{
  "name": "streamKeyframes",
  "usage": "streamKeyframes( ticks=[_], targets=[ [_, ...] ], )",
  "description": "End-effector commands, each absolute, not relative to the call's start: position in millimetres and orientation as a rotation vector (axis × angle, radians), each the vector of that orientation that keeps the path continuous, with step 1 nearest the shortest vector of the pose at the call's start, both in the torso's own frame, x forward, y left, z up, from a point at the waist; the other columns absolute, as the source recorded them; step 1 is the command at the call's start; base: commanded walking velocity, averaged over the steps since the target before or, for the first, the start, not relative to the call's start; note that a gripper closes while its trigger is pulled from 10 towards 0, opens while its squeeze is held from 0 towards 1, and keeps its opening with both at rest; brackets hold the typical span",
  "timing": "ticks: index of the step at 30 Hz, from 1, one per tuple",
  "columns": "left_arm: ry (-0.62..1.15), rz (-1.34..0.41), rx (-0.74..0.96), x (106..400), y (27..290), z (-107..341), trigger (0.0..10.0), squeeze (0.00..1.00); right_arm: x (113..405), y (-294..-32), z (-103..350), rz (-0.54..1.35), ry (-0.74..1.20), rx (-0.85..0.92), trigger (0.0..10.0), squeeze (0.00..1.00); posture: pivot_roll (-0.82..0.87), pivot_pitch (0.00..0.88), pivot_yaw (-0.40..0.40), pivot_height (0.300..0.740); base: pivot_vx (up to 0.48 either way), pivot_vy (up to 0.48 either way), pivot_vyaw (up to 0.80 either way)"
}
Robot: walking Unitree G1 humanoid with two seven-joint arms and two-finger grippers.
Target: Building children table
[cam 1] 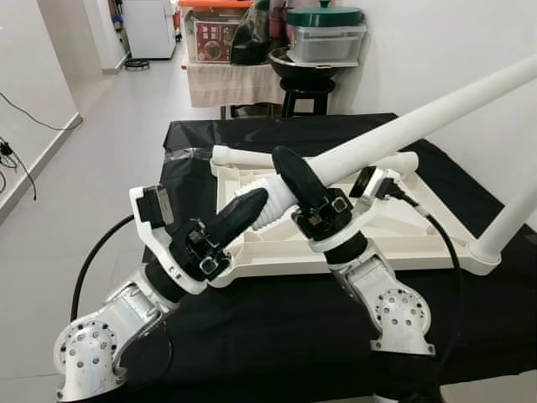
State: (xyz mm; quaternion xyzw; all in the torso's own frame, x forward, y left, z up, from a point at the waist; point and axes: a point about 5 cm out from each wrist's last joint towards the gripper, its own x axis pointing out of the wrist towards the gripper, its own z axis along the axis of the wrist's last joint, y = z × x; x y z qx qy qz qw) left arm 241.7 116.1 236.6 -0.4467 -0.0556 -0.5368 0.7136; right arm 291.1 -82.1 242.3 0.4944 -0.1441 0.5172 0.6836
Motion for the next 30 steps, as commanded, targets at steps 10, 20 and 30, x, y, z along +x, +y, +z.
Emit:
streamKeyframes(
  ticks=[10, 20, 30],
  targets=[
    [-0.078, -1.215, -0.977, 237.7, 110.4, 232.4, 0.0, 0.0, 289.5, -80.1, 245.0, 1.183, -0.33, 1.098, 0.0, 0.0, 0.04, 0.0, -0.04, 0.74, 0.0, 0.0, 0.0],
    [-0.079, -1.17, -0.962, 239.9, 114.1, 229.3, 1.1, 0.0, 291.1, -80.1, 241.6, 1.169, -0.32, 1.092, 0.0, 0.0, 0.05, 0.0, -0.042, 0.74, 0.0, 0.0, 0.0],
    [-0.088, -1.116, -0.955, 242.6, 120.7, 226.9, 10.0, 1.0, 293.9, -83.3, 239.2, 1.144, -0.319, 1.081, 0.0, 0.0, 0.05, 0.0, -0.046, 0.74, 0.0, 0.0, 0.0]
  ],
)
